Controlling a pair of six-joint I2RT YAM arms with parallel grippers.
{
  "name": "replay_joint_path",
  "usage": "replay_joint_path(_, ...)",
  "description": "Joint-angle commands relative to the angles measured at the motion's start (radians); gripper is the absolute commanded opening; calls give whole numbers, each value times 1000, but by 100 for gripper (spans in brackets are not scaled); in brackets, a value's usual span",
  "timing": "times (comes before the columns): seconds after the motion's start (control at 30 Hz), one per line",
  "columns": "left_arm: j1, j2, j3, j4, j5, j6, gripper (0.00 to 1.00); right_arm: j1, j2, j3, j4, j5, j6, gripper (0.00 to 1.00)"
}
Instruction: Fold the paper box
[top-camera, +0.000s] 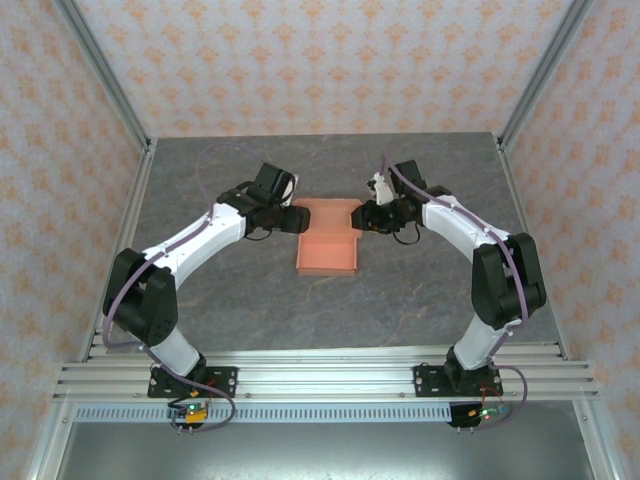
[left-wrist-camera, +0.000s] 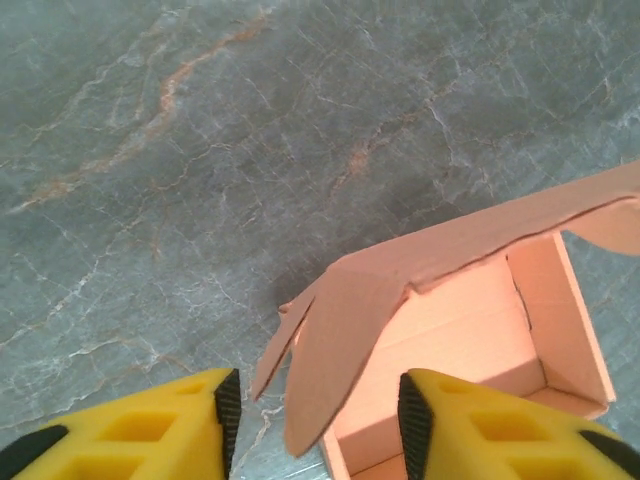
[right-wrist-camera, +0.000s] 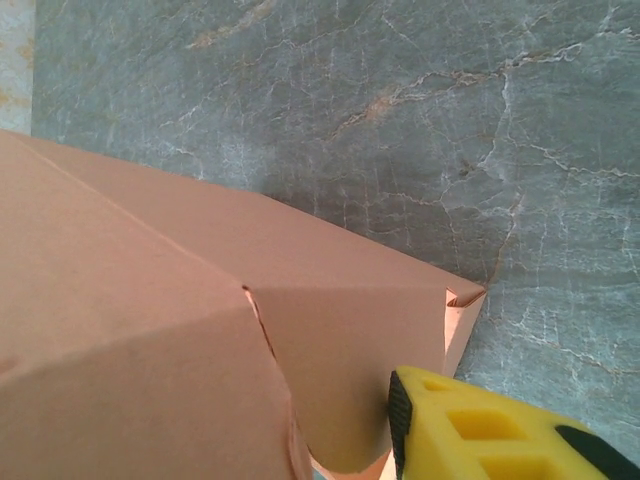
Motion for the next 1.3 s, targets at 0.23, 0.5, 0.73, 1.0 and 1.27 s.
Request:
replay_joint_path(0.23,-9,43,31,-6,-44,25,50,6,-35,7,22,28,21,40)
replay_joint_path(0.5,-29,72,23,38,-18,1,36,14,-41,-10,42,22,40,36)
replay_joint_path(0.73,-53,77,13,71,13,-52,23,24,-50,-30,73,31,60,32)
replay_joint_path(1.0,-93,47,-86,145,0,-131,22,36,-81,-104,113,51,82,31)
replay_joint_path(1.27,-136,-1,-217,230,-47,-184,23,37,-141,-244,192,48,111,31)
